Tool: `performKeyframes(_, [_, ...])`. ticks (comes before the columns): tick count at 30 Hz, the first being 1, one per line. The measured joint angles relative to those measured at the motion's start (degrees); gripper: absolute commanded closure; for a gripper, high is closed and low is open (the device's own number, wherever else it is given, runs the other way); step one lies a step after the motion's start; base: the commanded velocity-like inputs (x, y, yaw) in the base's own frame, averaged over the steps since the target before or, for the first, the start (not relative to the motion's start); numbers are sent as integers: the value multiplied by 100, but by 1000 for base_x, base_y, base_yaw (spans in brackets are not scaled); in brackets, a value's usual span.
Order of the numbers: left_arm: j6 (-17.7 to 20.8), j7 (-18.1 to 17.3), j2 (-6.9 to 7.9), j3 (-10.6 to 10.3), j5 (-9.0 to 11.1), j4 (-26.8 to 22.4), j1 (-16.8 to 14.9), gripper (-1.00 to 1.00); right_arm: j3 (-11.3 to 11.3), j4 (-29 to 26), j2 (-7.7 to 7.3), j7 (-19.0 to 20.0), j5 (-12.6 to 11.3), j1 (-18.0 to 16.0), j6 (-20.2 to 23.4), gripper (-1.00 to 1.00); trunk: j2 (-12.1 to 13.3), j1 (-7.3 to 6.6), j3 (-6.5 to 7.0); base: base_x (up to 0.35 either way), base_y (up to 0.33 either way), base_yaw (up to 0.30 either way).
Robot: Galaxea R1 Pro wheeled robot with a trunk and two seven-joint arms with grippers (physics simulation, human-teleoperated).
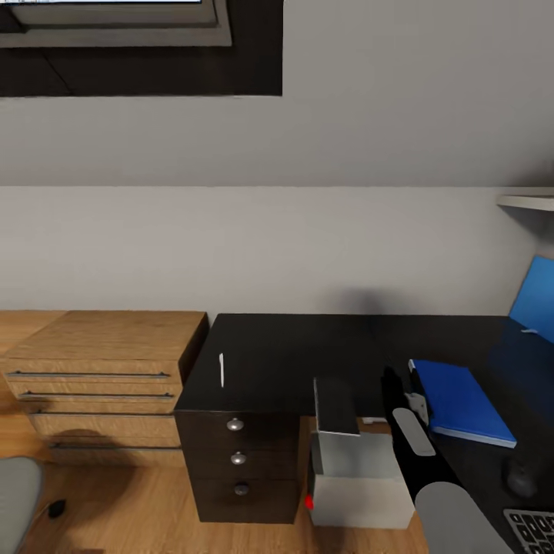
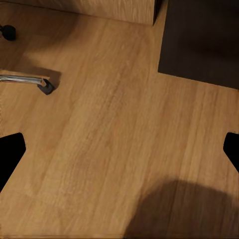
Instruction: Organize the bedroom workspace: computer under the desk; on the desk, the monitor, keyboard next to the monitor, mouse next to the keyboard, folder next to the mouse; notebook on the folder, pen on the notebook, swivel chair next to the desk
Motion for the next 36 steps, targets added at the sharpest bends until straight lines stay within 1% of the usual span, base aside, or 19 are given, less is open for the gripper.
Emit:
performKeyframes(5, [1,8,2,-7,3,0,0,-100,-6,-8,18,3,-10,4,326,-100,0,1,0,-286,0,1])
performKeyframes(11, [-22,40,-7,4,16,-67,0,-100,-6,-11,26,11,-19,7,505,-100,0,1,0,-323,0,0])
performKeyframes(13, [-28,63,-18,5,18,-178,0,-100,-6,-14,28,16,-21,10,528,-100,0,1,0,-325,0,0])
performKeyframes(16, [12,157,-27,12,45,-582,0,-100,-2,-34,62,51,-23,13,557,-100,0,1,0,-270,0,0])
performKeyframes(17, [174,244,-41,14,92,-968,-1,-100,-4,-68,114,73,-24,17,567,-100,0,0,1,-146,0,0])
performKeyframes(18, [426,306,-59,16,118,-1296,-1,-100,-5,-87,145,84,-24,19,571,-100,0,-1,1,-117,0,0])
performKeyframes(20, [818,363,-93,14,137,-1664,0,-100,-3,-94,168,91,-24,21,577,-100,0,-1,0,-84,0,0])
performKeyframes(23, [1530,421,-151,13,153,-2240,1,-100,6,-86,200,93,-28,22,602,-100,0,-1,1,-42,45,0])
performKeyframes(24, [2467,454,-234,11,163,-2927,2,-100,26,-66,291,97,-35,22,786,-100,-1,-3,1,-13,195,0])
performKeyframes(25, [2838,462,-296,9,167,-3299,0,-100,37,-57,339,101,-46,22,955,-100,0,-2,1,-10,216,0])
performKeyframes(27, [3073,469,-386,2,171,-3572,-5,-100,47,-51,369,103,-60,23,1150,-100,0,-2,0,-7,240,0])
performKeyframes(29, [3220,471,-493,-5,171,-3783,-20,-100,51,-48,389,103,-62,23,1345,-100,0,-2,0,-4,267,0])
performKeyframes(30, [3312,469,-596,-13,170,-3957,-47,-100,52,-46,401,105,-61,22,1502,-100,0,-3,1,-3,281,0])
performKeyframes(31, [3348,467,-640,-22,169,-4050,-58,-100,52,-45,406,106,-59,22,1565,-100,0,-3,0,-2,285,0])
performKeyframes(33, [3399,461,-701,-54,168,-4225,-75,-100,51,-44,411,112,-59,23,1653,-100,0,-3,0,-2,287,0])
performKeyframes(36, [3448,449,-753,-170,169,-4456,-89,-100,52,-44,415,120,-58,22,1728,-100,0,-3,0,-1,245,0])
